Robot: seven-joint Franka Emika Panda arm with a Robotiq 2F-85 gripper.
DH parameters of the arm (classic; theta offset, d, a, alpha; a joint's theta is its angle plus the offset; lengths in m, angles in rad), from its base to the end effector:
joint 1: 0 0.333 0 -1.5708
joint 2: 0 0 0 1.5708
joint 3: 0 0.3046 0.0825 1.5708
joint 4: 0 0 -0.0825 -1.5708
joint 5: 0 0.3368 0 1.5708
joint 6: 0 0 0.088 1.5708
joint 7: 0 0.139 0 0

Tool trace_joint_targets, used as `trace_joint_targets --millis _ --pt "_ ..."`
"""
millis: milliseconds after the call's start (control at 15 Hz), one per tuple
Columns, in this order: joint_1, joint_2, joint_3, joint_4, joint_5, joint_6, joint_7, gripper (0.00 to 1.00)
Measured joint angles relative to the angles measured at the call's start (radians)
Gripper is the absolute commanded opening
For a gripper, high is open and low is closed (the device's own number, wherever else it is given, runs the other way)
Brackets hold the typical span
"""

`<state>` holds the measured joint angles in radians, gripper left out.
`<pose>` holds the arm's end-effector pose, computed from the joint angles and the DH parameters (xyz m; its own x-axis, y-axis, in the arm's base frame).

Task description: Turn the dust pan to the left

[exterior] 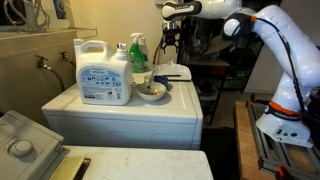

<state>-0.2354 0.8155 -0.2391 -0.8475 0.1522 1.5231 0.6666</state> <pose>0.6463 -0.2392 0.3899 0.4655 -0.8810 -0.0841 -0.8765 -0.4721 0.0936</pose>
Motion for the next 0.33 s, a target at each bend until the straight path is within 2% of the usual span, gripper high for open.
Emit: trace_joint_targets --millis 133,333 --pt "0.014 -0.075 0.001 -0.061 -0.007 -0.039 -0.107 1.00" --pt "0.022 -0.201 0.000 -0.181 -0.047 -0.039 -0.291 1.00"
